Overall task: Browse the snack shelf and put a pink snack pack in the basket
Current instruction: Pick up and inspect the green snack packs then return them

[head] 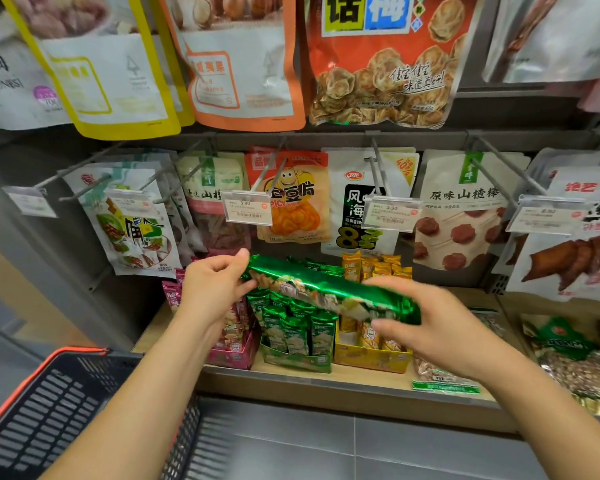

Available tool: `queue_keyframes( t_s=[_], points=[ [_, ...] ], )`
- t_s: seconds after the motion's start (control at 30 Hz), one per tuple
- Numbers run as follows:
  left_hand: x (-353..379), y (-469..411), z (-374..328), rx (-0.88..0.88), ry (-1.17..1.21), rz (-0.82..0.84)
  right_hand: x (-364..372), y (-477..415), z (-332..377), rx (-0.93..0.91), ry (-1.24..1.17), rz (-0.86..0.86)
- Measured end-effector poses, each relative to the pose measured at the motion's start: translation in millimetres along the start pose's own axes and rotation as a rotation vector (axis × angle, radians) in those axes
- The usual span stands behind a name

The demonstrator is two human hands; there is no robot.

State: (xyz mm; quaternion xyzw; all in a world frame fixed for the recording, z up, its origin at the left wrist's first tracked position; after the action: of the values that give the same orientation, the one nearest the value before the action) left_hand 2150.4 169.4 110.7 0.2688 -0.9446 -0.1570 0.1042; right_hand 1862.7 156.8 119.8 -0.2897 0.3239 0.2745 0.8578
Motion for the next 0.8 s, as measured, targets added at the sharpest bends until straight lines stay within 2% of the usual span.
queue_keyframes(
  t_s=[0.07,0.13,0.33,0.47,0.53,0.63,0.73,0.8],
  points=[
    [1.2,-5.5,6.4,-0.03,-0.027,-0.019,-10.0,0.6,3.7,-0.027,-0.081,-0.193],
    [5.4,-8.3,13.3,-0.047,-0.083,-0.02,-12.5,0.0,9.2,-0.047,-0.146,-0.304],
    [20.4,-8.6,28.8,-0.039,-0.263,-0.002,-7.9,-2.2,24.1,-0.107,-0.364,-0.455],
    [30.4,-9.9,35.8,-0.019,-0.432,0.032,-7.2,-3.4,31.6,-0.174,-0.278,-0.511],
    [34.4,-13.7,36.2,0.053,-0.605,0.02,-7.4,-4.0,36.5,-0.227,-0.105,-0.554],
    [37.4,-19.8,35.1,0.286,-1.012,-0.006,-9.1,-5.4,42.3,-0.358,0.184,-0.615],
    [42.2,-26.9,48.3,0.506,-1.474,0.032,-8.2,-7.6,43.6,-0.433,0.311,-0.635],
    [46.5,-27.9,61.6,0.538,-1.667,0.081,-2.9,-11.3,43.7,-0.444,0.356,-0.611]
  ],
)
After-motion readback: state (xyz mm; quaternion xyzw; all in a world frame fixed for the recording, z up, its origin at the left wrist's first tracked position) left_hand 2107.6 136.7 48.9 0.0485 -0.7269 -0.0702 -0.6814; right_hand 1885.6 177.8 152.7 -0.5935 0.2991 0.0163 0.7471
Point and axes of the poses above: each hand's wrist, its own y-axis away from the middle knuckle, its own x-axis out of the palm, z = x × y, the point moved 2 cm from there along -y, towards the middle knuckle, and after that the axes turned 15 degrees about -x, right-handed, at the moved point
